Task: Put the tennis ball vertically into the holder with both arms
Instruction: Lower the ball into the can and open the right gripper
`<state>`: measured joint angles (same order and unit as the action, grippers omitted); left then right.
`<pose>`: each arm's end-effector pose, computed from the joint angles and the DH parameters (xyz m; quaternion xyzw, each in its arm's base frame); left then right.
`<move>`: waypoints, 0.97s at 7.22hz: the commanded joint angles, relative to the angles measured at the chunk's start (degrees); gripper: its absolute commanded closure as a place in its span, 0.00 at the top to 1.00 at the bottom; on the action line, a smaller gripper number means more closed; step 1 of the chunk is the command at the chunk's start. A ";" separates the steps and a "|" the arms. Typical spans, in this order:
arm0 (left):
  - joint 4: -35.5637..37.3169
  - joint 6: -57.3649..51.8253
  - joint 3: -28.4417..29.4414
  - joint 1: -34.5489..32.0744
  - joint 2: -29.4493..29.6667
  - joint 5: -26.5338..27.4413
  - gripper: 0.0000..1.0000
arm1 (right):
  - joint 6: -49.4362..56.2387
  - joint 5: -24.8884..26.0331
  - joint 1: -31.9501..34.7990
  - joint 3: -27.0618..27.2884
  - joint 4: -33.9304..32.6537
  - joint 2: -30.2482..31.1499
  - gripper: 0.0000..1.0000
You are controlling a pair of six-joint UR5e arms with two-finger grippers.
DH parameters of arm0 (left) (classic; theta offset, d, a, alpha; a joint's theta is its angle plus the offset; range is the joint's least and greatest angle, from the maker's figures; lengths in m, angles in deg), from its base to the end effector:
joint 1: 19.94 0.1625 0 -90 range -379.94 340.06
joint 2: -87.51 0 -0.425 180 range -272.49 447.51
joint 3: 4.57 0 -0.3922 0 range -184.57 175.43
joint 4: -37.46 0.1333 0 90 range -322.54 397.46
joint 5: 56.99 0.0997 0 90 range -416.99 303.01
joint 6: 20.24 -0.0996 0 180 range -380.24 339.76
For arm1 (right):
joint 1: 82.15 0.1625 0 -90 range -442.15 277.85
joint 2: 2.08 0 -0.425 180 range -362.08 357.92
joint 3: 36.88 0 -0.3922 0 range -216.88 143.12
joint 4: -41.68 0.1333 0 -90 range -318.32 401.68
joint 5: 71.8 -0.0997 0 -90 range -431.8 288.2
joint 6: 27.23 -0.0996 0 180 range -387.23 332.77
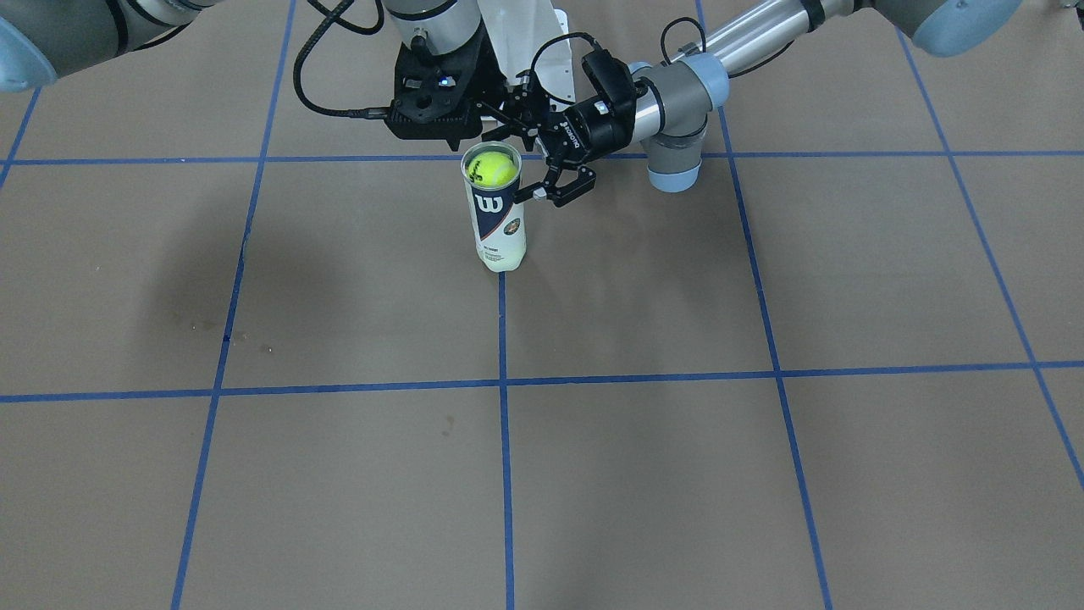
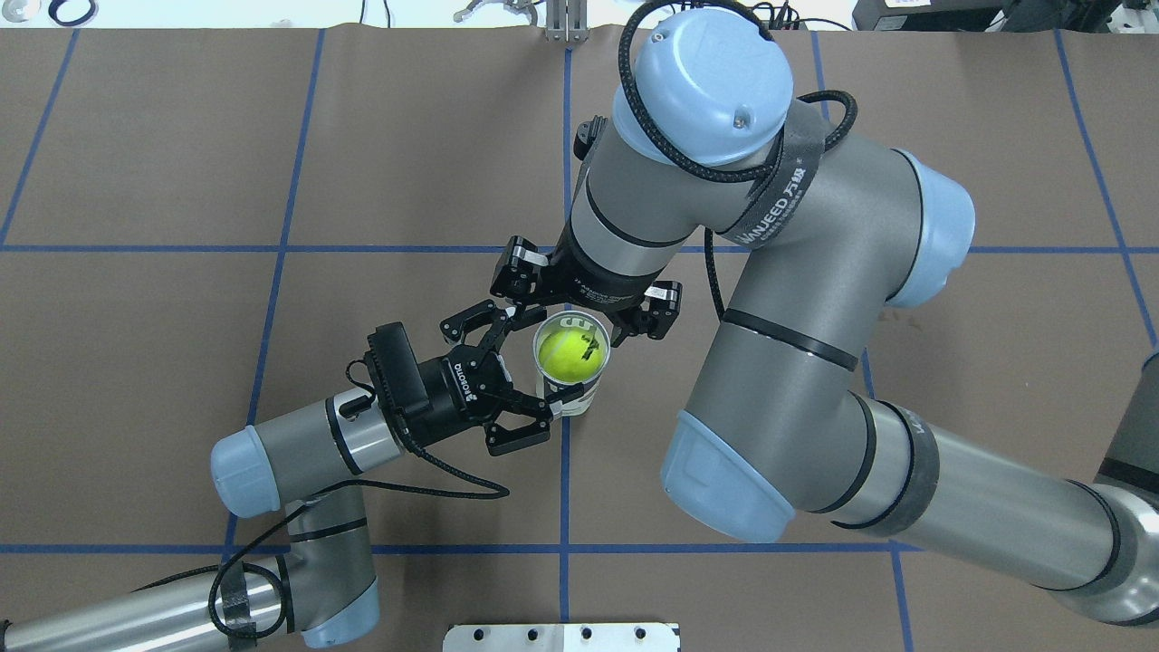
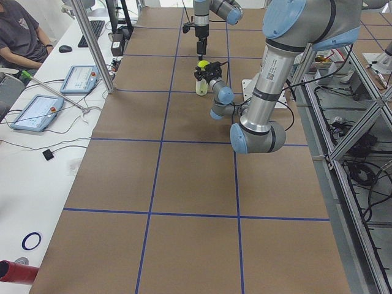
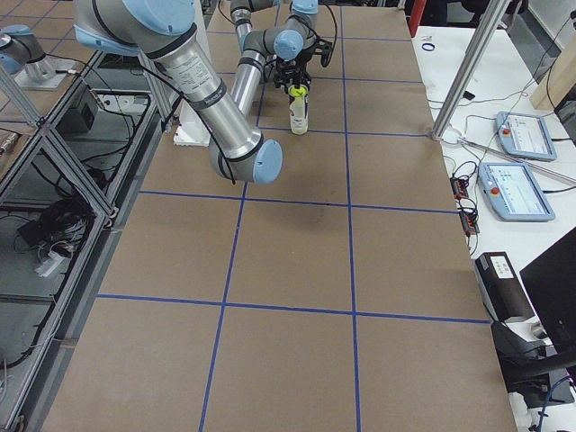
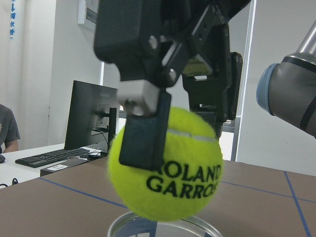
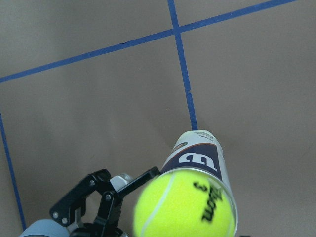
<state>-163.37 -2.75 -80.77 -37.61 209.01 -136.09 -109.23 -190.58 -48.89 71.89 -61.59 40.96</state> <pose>0.5351 -0.3301 0.2667 0.6642 0.6039 0.1231 0.4231 -0.4564 -0.4014 0.0692 -0.0578 -0.4792 0.0828 0.8719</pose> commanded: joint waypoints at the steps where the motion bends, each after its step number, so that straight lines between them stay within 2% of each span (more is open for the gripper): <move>1: 0.09 0.00 0.00 0.01 0.05 0.00 0.99 | 0.00 0.21 -0.21 0.03 0.00 0.03 0.99; 3: 0.09 0.00 0.00 0.01 0.05 0.00 0.99 | 0.09 -0.13 -0.12 0.64 -0.09 -0.14 0.99; 5: -0.17 0.09 -0.78 -0.08 0.05 0.00 0.99 | 0.79 -0.84 3.47 3.80 -0.18 3.96 0.99; 7: 0.70 0.09 -4.90 -0.87 -0.12 -0.09 0.99 | 2.71 -1.28 6.53 3.99 -0.09 6.96 0.99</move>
<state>-163.20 -2.67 -83.24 -37.95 208.99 -136.15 -107.95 -191.51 -44.68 75.54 -61.75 45.83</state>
